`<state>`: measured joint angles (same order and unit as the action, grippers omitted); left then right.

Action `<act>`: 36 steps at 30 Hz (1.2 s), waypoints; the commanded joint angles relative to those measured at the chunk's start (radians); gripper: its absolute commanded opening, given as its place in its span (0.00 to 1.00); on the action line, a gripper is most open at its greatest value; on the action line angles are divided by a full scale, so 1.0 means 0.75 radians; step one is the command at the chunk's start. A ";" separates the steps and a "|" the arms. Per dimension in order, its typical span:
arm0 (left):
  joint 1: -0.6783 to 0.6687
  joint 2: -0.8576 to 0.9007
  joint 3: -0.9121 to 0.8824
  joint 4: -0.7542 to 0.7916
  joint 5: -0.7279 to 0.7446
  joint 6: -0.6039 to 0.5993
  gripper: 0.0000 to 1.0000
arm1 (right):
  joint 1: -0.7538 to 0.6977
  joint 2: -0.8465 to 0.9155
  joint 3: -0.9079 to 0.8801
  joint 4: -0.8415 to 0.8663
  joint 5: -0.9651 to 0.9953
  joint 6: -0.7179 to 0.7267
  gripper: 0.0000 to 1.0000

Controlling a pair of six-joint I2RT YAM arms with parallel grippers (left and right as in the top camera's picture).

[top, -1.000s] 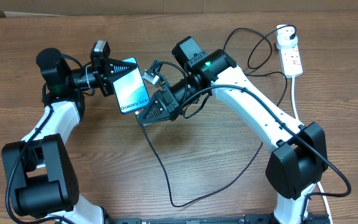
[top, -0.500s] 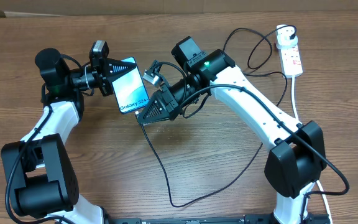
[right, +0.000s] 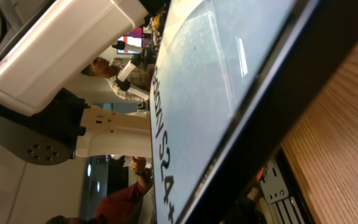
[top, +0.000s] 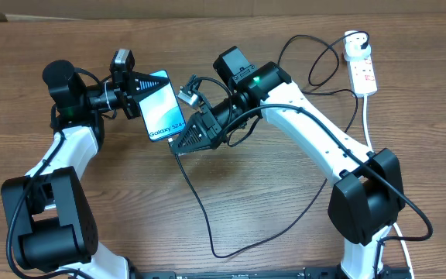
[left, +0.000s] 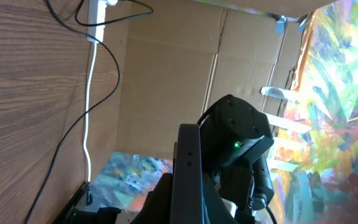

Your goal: Plug charger to phone and switch on socket

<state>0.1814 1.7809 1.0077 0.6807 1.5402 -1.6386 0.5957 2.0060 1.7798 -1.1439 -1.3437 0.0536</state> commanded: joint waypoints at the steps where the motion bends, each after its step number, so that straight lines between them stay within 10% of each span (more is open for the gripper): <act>1: -0.007 -0.004 0.034 0.011 0.053 0.031 0.04 | -0.024 0.014 -0.001 0.015 -0.067 0.003 0.04; 36: -0.008 -0.004 0.034 0.010 0.053 0.081 0.04 | -0.028 0.014 -0.001 0.022 -0.100 0.005 0.04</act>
<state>0.1814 1.7809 1.0080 0.6804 1.5410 -1.6367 0.5838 2.0079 1.7767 -1.1397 -1.3796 0.0597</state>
